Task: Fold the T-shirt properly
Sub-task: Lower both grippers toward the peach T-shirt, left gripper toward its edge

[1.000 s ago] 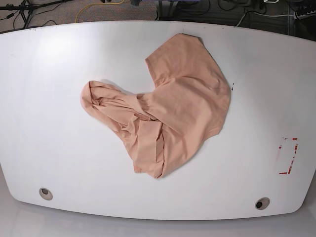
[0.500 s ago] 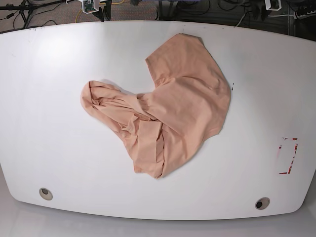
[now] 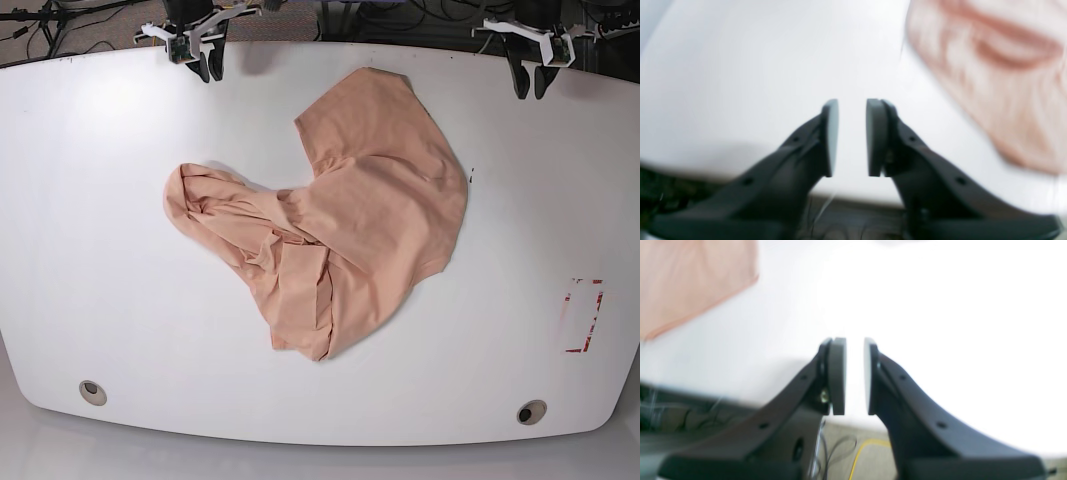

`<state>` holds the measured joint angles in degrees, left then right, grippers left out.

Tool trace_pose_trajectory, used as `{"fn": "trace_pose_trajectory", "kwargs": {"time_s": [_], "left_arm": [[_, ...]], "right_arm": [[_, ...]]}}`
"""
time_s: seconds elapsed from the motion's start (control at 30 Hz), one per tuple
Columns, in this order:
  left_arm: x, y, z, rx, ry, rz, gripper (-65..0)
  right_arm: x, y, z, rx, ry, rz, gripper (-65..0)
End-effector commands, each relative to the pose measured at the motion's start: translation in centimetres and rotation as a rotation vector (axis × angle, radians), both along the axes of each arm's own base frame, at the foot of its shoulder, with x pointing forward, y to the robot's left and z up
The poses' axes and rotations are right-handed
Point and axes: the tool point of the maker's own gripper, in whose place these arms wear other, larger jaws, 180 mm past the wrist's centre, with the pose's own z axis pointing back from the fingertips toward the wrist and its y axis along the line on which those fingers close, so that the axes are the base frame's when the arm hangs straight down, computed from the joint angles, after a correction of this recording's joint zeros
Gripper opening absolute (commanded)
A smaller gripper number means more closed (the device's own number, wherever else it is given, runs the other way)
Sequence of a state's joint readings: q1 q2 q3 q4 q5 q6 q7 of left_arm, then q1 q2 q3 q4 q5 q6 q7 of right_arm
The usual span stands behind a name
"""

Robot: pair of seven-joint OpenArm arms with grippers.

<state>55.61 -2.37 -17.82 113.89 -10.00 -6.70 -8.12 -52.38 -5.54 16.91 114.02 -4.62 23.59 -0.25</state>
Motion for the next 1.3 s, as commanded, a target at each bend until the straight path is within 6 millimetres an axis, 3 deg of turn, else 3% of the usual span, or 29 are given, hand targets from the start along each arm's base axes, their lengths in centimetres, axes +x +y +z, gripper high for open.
{"fn": "trace_pose_trajectory", "kwargs": {"time_s": [0.0,0.1,0.3,0.63,0.73,0.9,1.1,1.27], "left_arm": [[0.8,0.0,0.7,0.004,-0.025,-0.004,-33.6],[1.8,0.0,0.7,0.002,-0.034,-0.001,-25.1],[3.8,0.1,0.5,-0.005,-0.030,0.004,-25.7],[9.3,-0.6,0.8,-0.017,-0.014,-0.038,-25.4],[11.1,-0.6,0.8,-0.020,0.011,-0.041,-25.4],[13.9,-0.8,1.0,-0.034,0.064,-0.040,-25.4],[16.4,-2.9,1.5,-0.052,0.133,-0.150,-25.4],[17.8,-3.8,0.6,-0.095,0.178,-0.175,-25.4]], "right_arm": [[1.3,0.0,1.5,-0.002,-0.065,0.005,-55.6],[1.9,0.0,1.8,-0.002,-0.083,0.004,-55.5],[3.3,0.0,2.1,0.000,-0.120,0.002,-53.4],[4.7,0.2,2.8,0.009,-0.163,-0.010,-25.2],[5.0,0.2,2.9,0.009,-0.169,-0.010,-20.9],[5.3,0.2,3.0,0.009,-0.178,-0.010,-20.5],[5.4,0.2,3.1,0.009,-0.183,-0.012,-20.5],[5.8,0.2,3.3,0.009,-0.193,-0.012,-20.5]]}}
